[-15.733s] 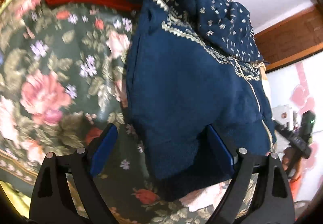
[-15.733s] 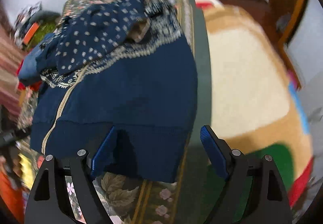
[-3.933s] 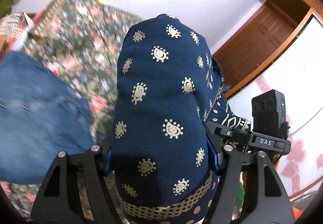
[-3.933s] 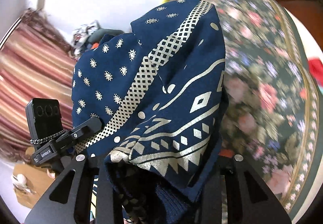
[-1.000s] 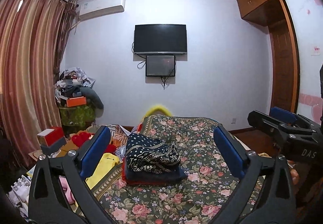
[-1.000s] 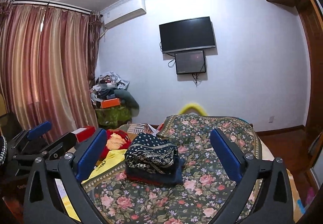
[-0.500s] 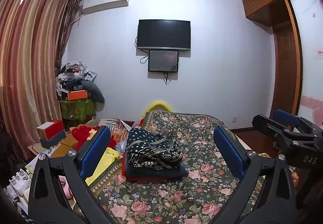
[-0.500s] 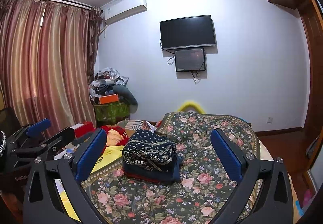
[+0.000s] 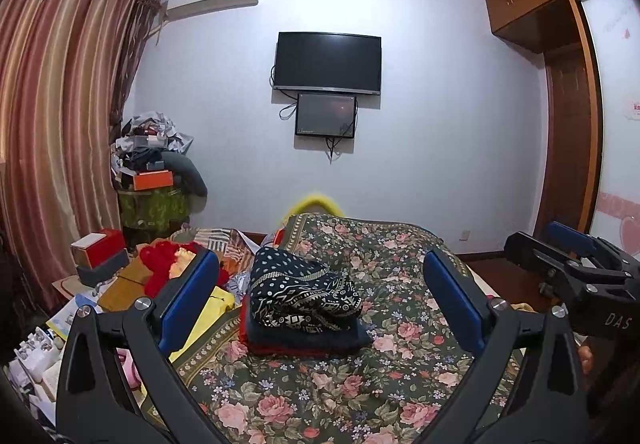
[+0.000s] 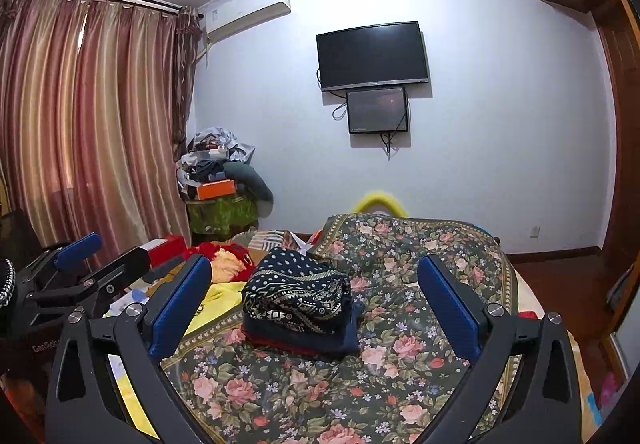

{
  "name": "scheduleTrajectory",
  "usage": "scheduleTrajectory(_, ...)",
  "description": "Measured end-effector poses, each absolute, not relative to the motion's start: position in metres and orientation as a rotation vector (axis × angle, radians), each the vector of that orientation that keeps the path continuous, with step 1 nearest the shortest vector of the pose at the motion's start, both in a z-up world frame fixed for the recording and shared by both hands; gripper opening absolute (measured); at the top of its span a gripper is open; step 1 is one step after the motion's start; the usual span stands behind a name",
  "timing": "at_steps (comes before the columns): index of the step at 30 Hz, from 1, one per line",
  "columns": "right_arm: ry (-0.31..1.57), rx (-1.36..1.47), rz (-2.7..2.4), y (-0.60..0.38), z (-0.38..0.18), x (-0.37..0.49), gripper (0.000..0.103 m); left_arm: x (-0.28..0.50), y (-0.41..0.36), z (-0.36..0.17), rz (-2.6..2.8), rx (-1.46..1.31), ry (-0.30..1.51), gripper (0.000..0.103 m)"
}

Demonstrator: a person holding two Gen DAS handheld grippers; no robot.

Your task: Fold large clothes

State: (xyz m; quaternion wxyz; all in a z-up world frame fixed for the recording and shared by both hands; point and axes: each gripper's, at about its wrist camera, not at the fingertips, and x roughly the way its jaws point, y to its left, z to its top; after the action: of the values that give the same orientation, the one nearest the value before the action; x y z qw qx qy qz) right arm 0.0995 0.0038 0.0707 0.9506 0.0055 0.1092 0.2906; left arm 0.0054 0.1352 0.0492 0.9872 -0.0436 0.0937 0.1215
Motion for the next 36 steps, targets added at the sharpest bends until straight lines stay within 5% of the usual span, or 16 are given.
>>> scheduleTrajectory(36, 0.273, 0.037, 0.565, -0.006, 0.064, 0.118, 0.103, 0.029, 0.131, 0.04, 0.219, -0.086, 0.254, 0.103)
